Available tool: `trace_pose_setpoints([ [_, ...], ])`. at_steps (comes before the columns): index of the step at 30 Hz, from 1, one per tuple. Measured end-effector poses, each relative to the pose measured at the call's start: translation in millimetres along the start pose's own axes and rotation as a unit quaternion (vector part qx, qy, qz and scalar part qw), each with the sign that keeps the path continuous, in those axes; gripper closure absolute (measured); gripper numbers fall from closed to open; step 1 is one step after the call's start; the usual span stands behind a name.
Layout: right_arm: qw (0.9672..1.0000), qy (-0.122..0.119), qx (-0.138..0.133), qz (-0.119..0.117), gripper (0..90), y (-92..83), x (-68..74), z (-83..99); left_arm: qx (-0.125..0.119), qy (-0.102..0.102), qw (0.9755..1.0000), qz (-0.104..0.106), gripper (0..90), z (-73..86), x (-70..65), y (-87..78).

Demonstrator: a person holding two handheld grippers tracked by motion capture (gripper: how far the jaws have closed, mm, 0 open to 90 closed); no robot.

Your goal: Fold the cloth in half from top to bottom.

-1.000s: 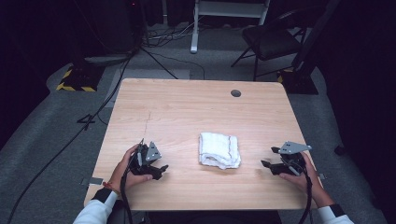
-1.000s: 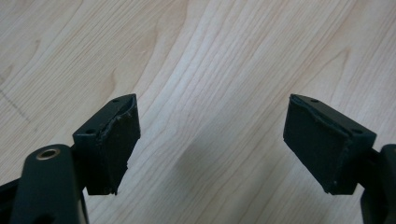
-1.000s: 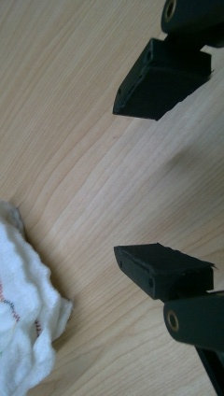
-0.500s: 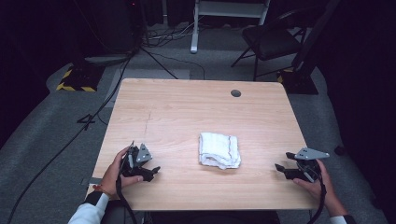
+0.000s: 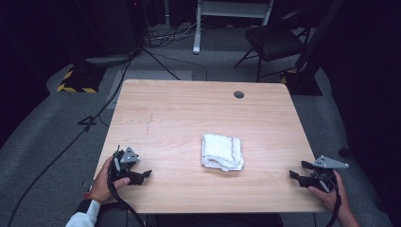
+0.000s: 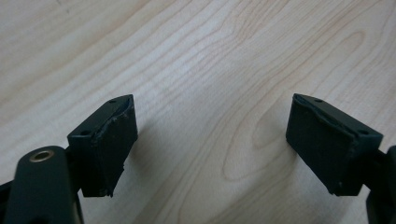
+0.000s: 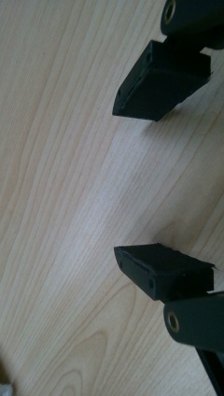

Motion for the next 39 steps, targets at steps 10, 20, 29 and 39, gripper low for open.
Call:
trace_pose_setpoints([
  [10,0.9999,0.01,0.005,-0.002,24.2,0.9,-1.1,0.2,-0.014,-0.018,0.9996,-0.016,16.7,7.4,3.6,-4.9],
  [20,0.9999,0.015,0.006,0.006,23.6,1.8,-0.3,-0.4,-0.014,-0.023,0.9994,-0.02,16.5,7.3,2.6,-4.5],
  [29,0.9999,0.014,0.006,0.005,23.6,1.7,-0.6,-0.3,-0.014,-0.024,0.9994,-0.02,16.5,7.3,2.6,-4.5],
  [39,0.9999,0.014,0.006,0.005,23.7,1.5,-0.9,0.0,-0.014,-0.024,0.9994,-0.02,16.5,7.3,2.6,-4.5],
])
Point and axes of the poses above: each handheld gripper's, and its own axes: y roughly forward along the jaws, z roughly out of its underside, x roughly to its left, the point moved 3 cm from there along y, roughly forward along the jaws, and after that the axes turned 9 degrees about -y, right-handed, at the moved point
